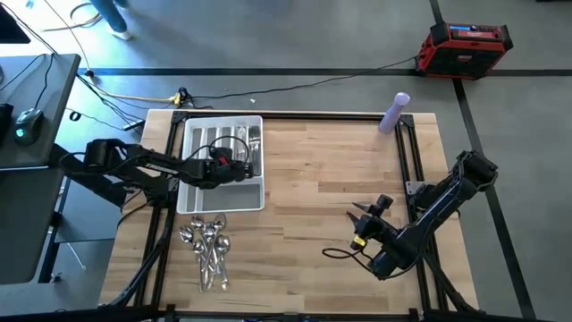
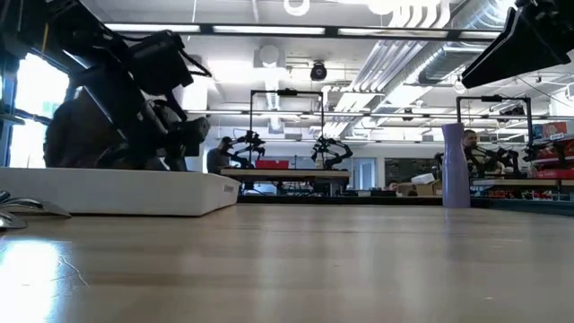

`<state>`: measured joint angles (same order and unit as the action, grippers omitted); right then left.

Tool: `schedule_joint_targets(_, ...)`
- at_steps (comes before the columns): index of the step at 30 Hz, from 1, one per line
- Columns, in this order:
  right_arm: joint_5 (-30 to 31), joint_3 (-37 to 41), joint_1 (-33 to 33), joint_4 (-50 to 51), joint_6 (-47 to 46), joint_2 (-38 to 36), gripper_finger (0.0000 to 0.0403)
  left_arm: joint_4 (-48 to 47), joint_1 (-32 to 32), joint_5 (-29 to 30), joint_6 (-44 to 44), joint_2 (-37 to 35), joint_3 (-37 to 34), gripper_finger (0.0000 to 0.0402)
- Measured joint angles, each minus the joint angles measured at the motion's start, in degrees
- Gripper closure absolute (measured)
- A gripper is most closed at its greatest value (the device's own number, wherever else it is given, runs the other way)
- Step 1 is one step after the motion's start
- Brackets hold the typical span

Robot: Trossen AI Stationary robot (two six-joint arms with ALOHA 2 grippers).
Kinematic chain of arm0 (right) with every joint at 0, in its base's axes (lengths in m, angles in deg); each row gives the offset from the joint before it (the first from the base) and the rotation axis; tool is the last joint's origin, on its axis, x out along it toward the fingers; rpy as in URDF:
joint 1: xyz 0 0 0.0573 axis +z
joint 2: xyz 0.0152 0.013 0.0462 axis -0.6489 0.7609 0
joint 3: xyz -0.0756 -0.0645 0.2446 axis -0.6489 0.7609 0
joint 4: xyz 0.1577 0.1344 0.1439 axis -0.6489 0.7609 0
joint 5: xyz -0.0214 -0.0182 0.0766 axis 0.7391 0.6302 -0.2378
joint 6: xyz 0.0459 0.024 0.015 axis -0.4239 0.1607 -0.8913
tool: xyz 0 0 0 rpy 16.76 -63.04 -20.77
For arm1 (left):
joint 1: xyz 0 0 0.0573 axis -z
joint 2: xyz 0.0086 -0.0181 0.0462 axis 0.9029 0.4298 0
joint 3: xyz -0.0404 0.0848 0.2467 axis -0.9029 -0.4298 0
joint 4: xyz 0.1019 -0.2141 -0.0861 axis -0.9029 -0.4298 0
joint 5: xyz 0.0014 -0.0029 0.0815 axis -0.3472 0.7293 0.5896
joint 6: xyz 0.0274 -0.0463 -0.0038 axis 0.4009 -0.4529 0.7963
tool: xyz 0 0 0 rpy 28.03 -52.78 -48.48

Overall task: Sort silverware
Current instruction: Put the knife in the silverware tray, then put the spoon in the silverware tray

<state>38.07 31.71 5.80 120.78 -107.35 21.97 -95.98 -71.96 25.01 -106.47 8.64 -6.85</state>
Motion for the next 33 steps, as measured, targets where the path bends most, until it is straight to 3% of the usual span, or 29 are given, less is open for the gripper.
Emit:
schedule_joint_targets(5,-0.03,-0.02,0.01,-0.91,0.66,-0.02,0.0265,-8.51,2.33,-11.10,5.92,-8.53,2.99,0.0282)
schedule_joint_targets(10,-0.01,-0.04,0.00,-1.30,1.16,-0.02,0.0265,-28.84,16.46,-10.40,-0.96,-12.41,11.60,0.0304)
schedule_joint_targets(15,0.35,-0.06,0.02,-2.45,1.73,-0.04,0.0265,-36.77,35.75,-4.89,-13.60,-6.13,18.82,0.0351)
schedule_joint_targets(21,0.45,-0.07,-0.04,-3.14,1.73,-0.04,0.0265,-36.64,50.27,-10.06,-22.19,7.64,25.23,0.0396)
schedule_joint_targets(26,0.45,-0.07,-0.13,-3.31,1.73,-0.04,0.0265,-31.59,55.88,-13.65,-28.35,17.28,27.11,0.0391)
schedule_joint_targets(30,0.45,-0.07,-0.11,-3.89,1.73,-0.04,0.0265,-34.07,56.09,-21.45,-30.57,19.96,28.18,0.0374)
schedule_joint_targets(33,0.60,-0.07,-0.15,-3.99,1.73,-0.04,0.0265,-38.04,56.81,-22.52,-32.86,20.10,29.67,0.0353)
